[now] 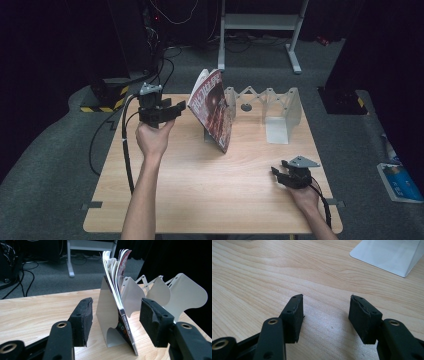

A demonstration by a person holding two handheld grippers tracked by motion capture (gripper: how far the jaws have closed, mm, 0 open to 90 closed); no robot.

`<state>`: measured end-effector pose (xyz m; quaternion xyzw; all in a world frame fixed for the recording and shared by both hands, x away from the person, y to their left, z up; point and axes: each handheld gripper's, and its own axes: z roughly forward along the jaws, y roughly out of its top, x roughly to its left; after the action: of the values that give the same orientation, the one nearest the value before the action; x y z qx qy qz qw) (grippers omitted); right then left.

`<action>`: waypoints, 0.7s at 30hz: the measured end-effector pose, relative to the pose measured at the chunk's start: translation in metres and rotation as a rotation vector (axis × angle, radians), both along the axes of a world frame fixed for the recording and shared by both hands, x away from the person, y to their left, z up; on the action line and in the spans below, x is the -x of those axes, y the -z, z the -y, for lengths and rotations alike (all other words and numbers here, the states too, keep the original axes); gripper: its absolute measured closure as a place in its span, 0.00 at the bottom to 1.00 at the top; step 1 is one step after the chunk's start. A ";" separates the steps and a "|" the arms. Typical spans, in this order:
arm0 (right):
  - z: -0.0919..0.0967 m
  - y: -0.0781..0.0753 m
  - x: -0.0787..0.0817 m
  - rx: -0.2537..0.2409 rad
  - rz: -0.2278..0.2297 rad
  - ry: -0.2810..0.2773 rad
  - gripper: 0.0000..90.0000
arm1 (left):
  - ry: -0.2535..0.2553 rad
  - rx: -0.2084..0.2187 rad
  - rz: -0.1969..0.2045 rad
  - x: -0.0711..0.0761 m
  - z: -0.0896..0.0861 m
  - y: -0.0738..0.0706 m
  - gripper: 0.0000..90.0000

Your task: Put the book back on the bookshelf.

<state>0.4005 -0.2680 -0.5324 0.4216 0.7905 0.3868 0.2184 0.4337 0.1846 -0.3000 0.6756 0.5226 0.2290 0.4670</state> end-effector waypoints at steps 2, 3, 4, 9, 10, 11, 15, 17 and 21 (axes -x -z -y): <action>0.000 0.000 0.000 0.000 0.001 0.001 0.50 | 0.002 0.001 0.003 0.002 -0.001 -0.001 0.48; 0.000 0.000 0.000 0.000 0.000 0.000 0.50 | 0.001 0.003 0.007 0.004 -0.002 -0.001 0.48; 0.000 0.000 0.000 0.000 0.000 0.000 0.50 | 0.003 0.005 0.009 0.004 -0.002 -0.001 0.48; 0.000 0.000 0.000 0.000 0.001 0.000 0.50 | 0.005 0.016 0.017 0.009 -0.005 0.000 0.49; 0.000 0.000 0.000 0.000 0.000 0.000 0.50 | 0.007 0.022 0.019 0.010 -0.005 0.000 0.49; 0.000 0.000 0.000 0.000 0.001 0.000 0.50 | 0.008 0.017 0.019 0.011 -0.005 0.000 0.49; 0.000 0.000 0.000 0.000 0.000 0.000 0.50 | 0.012 0.014 0.022 0.013 -0.005 0.000 0.49; 0.000 0.000 0.000 0.000 0.000 0.000 0.50 | 0.013 0.015 0.026 0.015 -0.006 0.000 0.49; 0.000 0.000 0.000 0.000 0.001 0.000 0.50 | 0.017 0.017 0.027 0.018 -0.007 0.001 0.49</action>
<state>0.4005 -0.2680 -0.5325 0.4216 0.7903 0.3871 0.2190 0.4159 0.1916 -0.3012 0.6728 0.5125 0.2298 0.4816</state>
